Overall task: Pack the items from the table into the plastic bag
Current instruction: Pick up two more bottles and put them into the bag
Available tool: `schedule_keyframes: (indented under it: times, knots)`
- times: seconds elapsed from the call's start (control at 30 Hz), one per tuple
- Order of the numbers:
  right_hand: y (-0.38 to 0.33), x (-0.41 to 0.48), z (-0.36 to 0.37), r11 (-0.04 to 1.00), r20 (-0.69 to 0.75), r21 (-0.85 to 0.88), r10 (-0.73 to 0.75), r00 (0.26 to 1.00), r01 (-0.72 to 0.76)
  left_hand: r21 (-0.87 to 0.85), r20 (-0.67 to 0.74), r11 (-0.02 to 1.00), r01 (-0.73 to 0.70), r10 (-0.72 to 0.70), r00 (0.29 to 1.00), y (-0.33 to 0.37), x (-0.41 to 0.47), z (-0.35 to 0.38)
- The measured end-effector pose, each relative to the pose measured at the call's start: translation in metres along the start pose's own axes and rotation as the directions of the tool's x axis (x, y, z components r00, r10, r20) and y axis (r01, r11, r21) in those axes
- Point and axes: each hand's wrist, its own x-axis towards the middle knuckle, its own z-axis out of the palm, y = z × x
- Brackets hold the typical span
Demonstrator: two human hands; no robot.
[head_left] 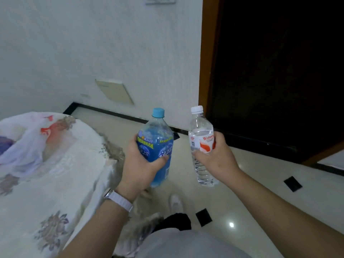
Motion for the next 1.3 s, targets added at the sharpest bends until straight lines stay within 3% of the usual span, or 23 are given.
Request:
schedule_keyframes:
  times: [0.4, 0.6, 0.93, 1.1, 1.3]
  knots:
    - [-0.072, 0.178, 0.054, 0.971, 0.069, -0.234, 0.058, 0.996, -0.041, -0.184, -0.012, 0.980, 0.070, -0.073, 0.997, -0.042, 0.208, -0.002]
    - [-0.136, 0.264, 0.099, 0.976, 0.135, -0.214, -0.015, 0.991, 0.044, -0.211, -0.113, 0.977, 0.040, -0.065, 0.991, -0.044, 0.301, -0.042]
    - [-0.171, 0.401, 0.179, 0.972, 0.326, -0.188, -0.074, 0.942, 0.141, -0.155, -0.312, 0.977, 0.146, -0.188, 0.931, -0.068, 0.397, -0.078]
    - [-0.205, 0.478, 0.226, 0.978, 0.461, -0.103, -0.116, 0.880, 0.183, -0.049, -0.440, 0.986, 0.157, -0.162, 0.883, -0.057, 0.449, -0.100]
    - [-0.262, 0.558, 0.283, 0.960, 0.646, -0.049, -0.179, 0.742, 0.275, -0.072, -0.629, 0.973, 0.220, -0.216, 0.747, -0.041, 0.499, -0.136]
